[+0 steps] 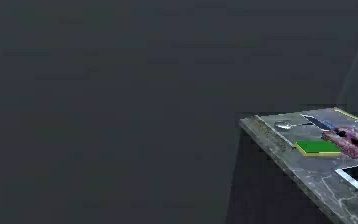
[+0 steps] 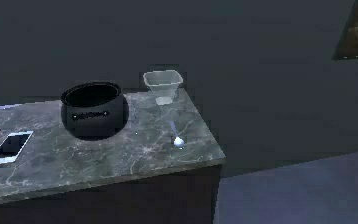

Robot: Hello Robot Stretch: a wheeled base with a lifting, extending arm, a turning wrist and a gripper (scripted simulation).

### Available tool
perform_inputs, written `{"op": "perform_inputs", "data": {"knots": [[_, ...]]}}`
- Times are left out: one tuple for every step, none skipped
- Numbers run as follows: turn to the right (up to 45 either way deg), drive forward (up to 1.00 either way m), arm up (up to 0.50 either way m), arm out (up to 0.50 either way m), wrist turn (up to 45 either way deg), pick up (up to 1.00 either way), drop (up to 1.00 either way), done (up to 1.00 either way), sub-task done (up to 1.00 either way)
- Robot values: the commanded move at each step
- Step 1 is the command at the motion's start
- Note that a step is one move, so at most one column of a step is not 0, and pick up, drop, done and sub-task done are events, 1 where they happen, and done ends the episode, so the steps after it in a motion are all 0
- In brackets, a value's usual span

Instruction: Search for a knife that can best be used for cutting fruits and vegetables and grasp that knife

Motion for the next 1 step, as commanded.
{"op": "perform_inputs", "data": {"knots": [[3.0,0.0,0.0,0.0,0.0,0.0,0.0,0.0,0.0]]}}
